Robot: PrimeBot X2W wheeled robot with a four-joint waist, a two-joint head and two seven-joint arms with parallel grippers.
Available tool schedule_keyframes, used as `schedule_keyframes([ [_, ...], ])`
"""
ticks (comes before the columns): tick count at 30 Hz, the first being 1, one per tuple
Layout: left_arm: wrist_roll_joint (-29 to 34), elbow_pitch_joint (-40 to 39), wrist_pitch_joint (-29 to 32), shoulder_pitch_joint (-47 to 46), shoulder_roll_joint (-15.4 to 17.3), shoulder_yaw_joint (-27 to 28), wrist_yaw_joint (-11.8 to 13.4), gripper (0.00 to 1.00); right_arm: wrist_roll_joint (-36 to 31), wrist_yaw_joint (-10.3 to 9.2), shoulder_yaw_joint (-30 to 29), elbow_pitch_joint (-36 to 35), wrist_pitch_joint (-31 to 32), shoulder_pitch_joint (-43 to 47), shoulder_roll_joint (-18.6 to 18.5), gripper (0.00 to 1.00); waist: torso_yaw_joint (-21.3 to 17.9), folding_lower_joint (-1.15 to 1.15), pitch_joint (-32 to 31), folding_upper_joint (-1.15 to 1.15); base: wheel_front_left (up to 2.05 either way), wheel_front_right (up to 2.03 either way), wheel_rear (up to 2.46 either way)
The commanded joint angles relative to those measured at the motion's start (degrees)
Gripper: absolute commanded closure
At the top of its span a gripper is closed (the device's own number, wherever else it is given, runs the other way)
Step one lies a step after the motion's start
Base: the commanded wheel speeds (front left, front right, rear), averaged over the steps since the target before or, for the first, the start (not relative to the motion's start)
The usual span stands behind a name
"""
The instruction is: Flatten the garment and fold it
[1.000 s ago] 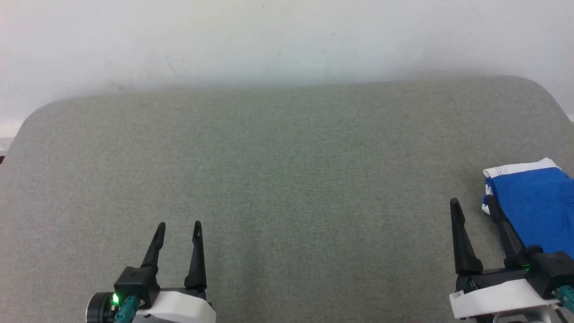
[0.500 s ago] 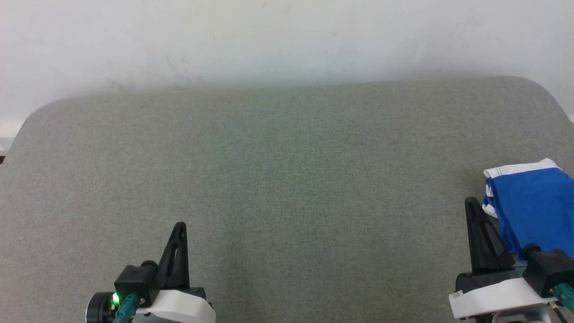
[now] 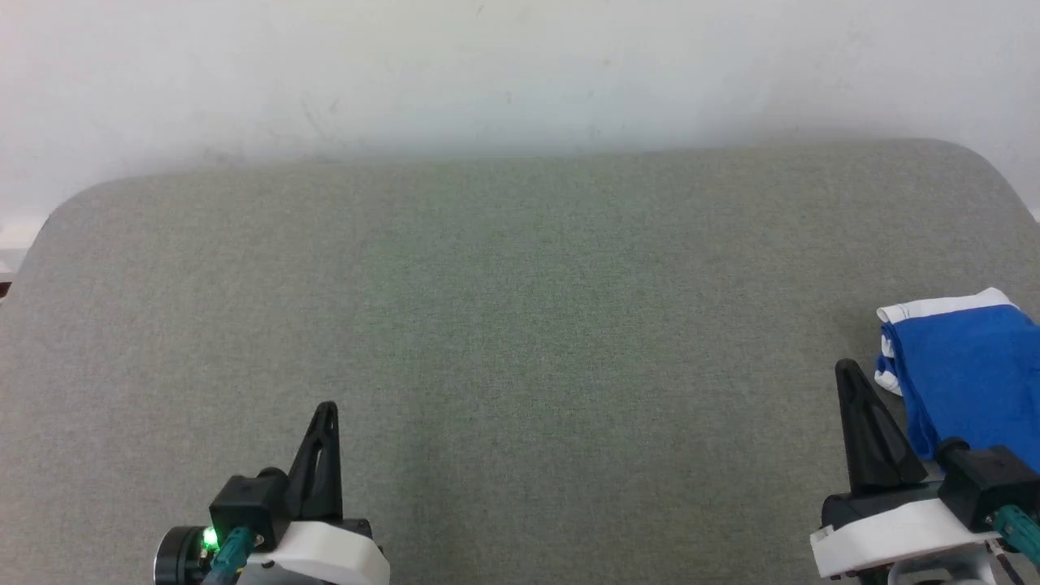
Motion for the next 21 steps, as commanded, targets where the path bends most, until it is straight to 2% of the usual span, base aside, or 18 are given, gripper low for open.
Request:
schedule_keyframes([
  [1, 0.5, -0.4, 0.4, -0.6, 0.0, 0.2, -0.1, 1.00, -0.4, -0.03, 0.1, 0.1, 0.3, -0.8, 0.1, 1.00, 0.0, 0.00, 0.0, 0.00, 0.00, 0.00, 0.00],
  [21, 1.6, -1.3, 2.8, -1.1, 0.0, 0.7, -0.2, 1.00, -1.9, -0.04, 0.4, 0.4, 2.6, -1.6, 0.1, 1.00, 0.1, 0.00, -0.1, 0.00, 0.00, 0.00, 0.00],
])
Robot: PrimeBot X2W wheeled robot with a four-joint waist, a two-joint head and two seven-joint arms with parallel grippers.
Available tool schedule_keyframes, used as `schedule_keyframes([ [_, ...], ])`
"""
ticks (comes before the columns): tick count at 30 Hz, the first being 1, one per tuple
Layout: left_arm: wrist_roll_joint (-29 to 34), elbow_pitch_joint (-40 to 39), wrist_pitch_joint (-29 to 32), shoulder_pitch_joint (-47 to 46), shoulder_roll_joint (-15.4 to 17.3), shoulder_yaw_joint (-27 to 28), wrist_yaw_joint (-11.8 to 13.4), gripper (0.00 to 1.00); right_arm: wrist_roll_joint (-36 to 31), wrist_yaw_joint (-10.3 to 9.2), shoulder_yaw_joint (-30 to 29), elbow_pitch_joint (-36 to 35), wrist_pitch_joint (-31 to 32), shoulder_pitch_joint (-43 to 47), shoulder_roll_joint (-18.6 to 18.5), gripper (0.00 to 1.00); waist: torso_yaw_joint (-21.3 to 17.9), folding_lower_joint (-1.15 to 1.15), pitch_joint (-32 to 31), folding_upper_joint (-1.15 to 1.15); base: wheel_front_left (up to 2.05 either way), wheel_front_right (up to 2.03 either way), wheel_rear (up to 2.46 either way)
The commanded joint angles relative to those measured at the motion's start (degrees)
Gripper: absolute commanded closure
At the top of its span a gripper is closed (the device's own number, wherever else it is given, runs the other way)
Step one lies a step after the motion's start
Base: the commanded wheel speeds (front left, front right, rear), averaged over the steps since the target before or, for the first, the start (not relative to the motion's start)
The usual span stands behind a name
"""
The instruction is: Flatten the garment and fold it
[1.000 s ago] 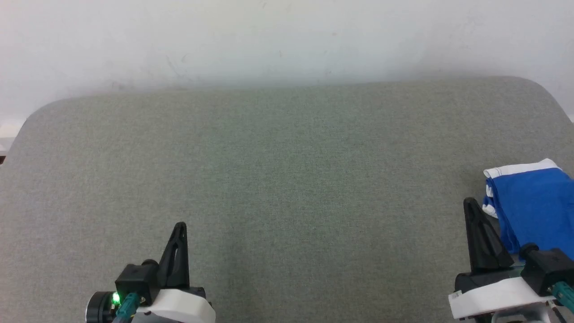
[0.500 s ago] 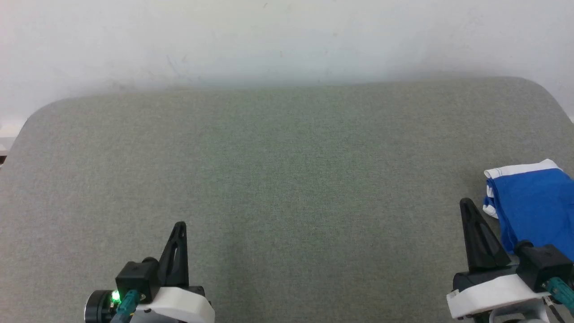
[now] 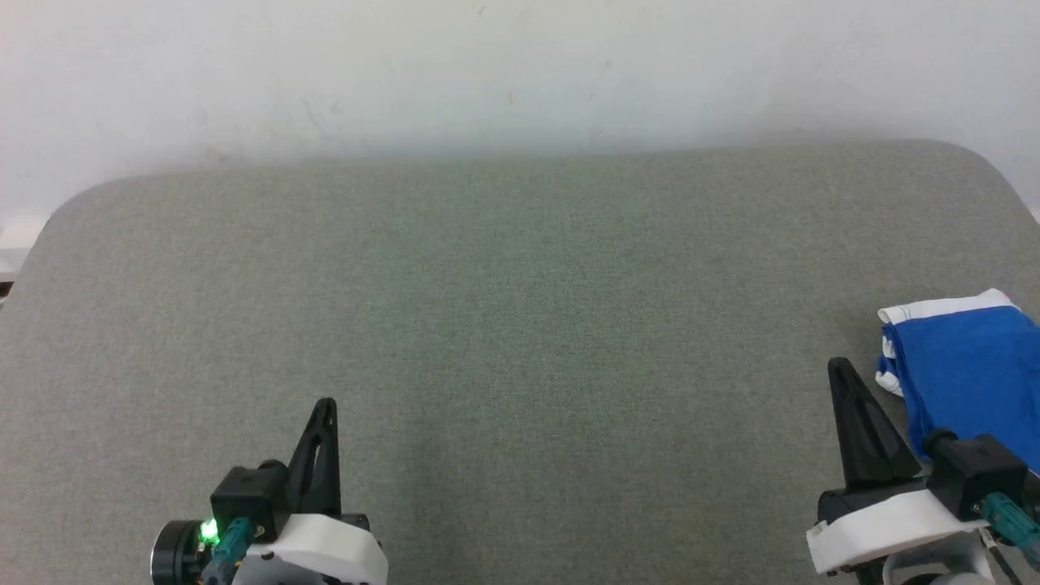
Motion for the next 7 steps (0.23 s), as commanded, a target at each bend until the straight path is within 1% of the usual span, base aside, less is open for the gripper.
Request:
schedule_keyframes([
  [1, 0.6, -0.4, 0.5, -0.9, 0.0, 0.4, -0.2, 1.00, -0.5, -0.05, 0.2, 0.2, 0.5, -0.8, 0.1, 1.00, 0.0, 0.00, 0.0, 0.00, 0.00, 0.00, 0.00],
  [7, 0.9, -0.6, 1.1, -1.0, 0.0, 0.5, -0.2, 1.00, -0.8, -0.05, 0.3, 0.2, 1.0, -1.0, 0.1, 1.00, 0.0, 0.00, 0.0, 0.00, 0.00, 0.00, 0.00],
])
